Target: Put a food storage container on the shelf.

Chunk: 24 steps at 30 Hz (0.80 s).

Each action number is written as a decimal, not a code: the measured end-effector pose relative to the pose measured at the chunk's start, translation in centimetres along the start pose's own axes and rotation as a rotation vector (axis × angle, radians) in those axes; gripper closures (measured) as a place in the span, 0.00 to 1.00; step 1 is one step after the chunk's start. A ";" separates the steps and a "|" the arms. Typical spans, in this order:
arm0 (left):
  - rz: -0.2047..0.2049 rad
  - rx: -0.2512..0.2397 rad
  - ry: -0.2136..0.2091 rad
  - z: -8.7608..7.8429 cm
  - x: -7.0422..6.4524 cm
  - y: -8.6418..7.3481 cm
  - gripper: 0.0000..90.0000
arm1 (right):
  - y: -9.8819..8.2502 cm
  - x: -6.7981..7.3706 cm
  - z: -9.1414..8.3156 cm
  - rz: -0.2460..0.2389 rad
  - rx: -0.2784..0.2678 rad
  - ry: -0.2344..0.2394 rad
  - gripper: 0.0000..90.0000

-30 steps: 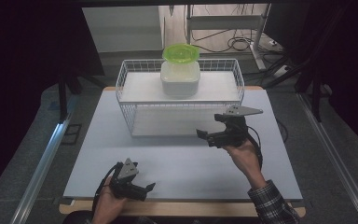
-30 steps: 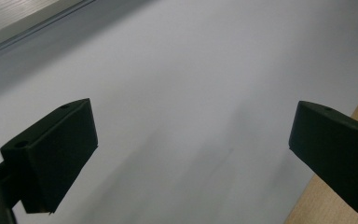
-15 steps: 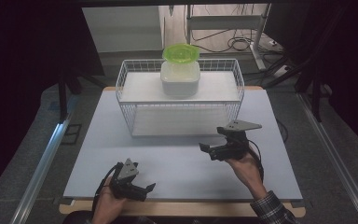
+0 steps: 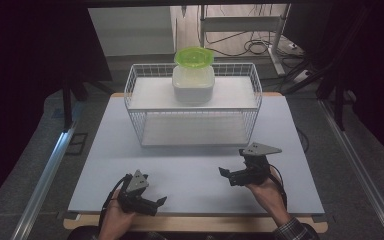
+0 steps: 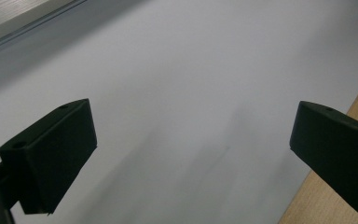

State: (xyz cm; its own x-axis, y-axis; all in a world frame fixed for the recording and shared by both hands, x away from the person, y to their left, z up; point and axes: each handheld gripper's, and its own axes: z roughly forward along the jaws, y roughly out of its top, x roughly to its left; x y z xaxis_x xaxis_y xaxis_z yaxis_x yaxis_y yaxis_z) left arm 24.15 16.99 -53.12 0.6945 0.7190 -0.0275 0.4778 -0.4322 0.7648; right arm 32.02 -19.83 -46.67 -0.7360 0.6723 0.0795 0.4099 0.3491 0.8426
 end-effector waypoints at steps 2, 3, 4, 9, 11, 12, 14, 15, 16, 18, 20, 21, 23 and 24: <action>-0.001 0.000 0.000 0.0 0.0 0.0 0.00 | -0.3 0.0 -0.1 -0.001 0.002 0.001 0.00; -0.001 0.000 0.000 0.0 0.0 0.0 0.00 | -0.5 0.1 -0.2 -0.003 0.004 0.001 0.00; -0.001 0.000 0.000 0.0 0.0 0.0 0.00 | -0.6 0.1 -0.2 -0.003 0.004 0.001 0.00; -0.001 0.001 0.001 0.0 0.0 0.0 0.00 | -1.3 0.3 -0.6 -0.014 0.016 -0.008 0.00; -0.001 0.001 0.002 0.0 0.0 0.0 0.00 | -1.6 0.4 -0.6 -0.014 0.022 -0.012 0.00; 0.000 0.001 0.002 0.0 0.0 0.0 0.00 | -1.8 0.4 -0.6 -0.015 0.027 -0.013 0.00; 0.000 0.001 0.003 0.0 0.0 0.0 0.00 | -2.1 0.4 -0.6 -0.020 0.036 -0.022 0.00; -0.001 0.002 0.003 0.0 0.0 0.0 0.00 | -2.2 0.4 -0.6 -0.024 0.044 -0.029 0.00; -0.001 0.002 0.003 0.0 0.0 0.0 0.00 | -2.4 0.3 -0.6 -0.025 0.049 -0.035 0.00; 0.000 0.002 0.003 0.0 0.0 0.0 0.00 | -2.6 0.3 -0.6 -0.024 0.057 -0.041 0.00; 0.001 0.002 0.005 0.0 0.0 0.0 0.00 | -2.9 0.2 -0.6 -0.022 0.066 -0.048 0.00; 0.001 0.002 0.005 0.0 0.0 0.0 0.00 | -3.0 0.2 -0.7 -0.023 0.070 -0.051 0.00; 0.002 0.002 0.005 0.1 0.0 0.0 0.00 | -3.3 0.1 -0.7 -0.023 0.081 -0.059 0.00; 0.002 0.003 0.004 0.1 0.0 0.0 0.00 | -3.4 0.1 -0.8 -0.023 0.088 -0.065 0.00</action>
State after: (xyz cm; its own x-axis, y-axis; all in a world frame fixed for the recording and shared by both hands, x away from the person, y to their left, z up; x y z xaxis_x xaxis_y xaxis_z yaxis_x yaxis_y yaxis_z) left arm 24.17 16.96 -53.19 0.6930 0.7206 -0.0232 0.4780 -0.4351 0.7630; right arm 30.17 -21.48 -49.13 -0.7106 0.7032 0.0233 0.4407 0.4191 0.7938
